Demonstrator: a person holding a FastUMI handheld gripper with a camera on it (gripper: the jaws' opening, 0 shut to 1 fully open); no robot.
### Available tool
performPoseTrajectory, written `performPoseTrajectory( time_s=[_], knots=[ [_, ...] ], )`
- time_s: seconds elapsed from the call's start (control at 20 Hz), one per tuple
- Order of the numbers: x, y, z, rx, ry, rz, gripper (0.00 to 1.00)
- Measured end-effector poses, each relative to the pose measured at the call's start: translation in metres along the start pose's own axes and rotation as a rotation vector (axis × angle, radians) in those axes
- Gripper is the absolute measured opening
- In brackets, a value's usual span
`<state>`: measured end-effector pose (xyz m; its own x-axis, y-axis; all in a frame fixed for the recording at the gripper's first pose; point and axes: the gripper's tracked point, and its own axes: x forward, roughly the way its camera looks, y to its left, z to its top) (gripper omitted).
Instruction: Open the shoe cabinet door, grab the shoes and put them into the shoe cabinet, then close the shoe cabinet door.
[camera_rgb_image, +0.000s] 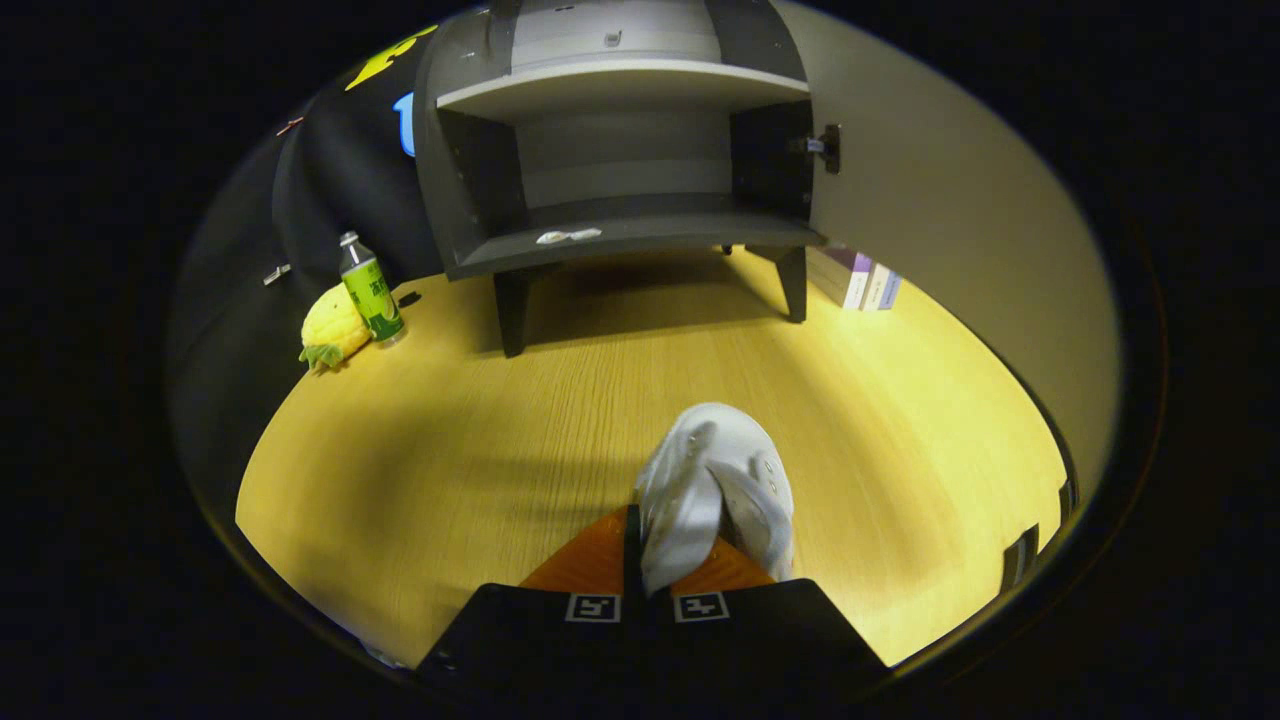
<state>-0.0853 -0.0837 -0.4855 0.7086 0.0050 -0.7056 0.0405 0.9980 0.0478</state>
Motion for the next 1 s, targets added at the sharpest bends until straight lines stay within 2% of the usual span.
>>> performPoseTrajectory(
  time_s=[0.15,0.45,0.6,1.0],
  knots=[
    [-0.029,-0.006,0.046,0.016,-0.044,-0.015,0.05],
    [-0.096,0.000,0.171,0.044,-0.220,-0.035,0.05],
    [-0.116,0.004,0.217,0.049,-0.295,-0.038,0.05],
    [-0.104,0.019,0.306,-0.021,-0.367,-0.005,0.05]
  ],
)
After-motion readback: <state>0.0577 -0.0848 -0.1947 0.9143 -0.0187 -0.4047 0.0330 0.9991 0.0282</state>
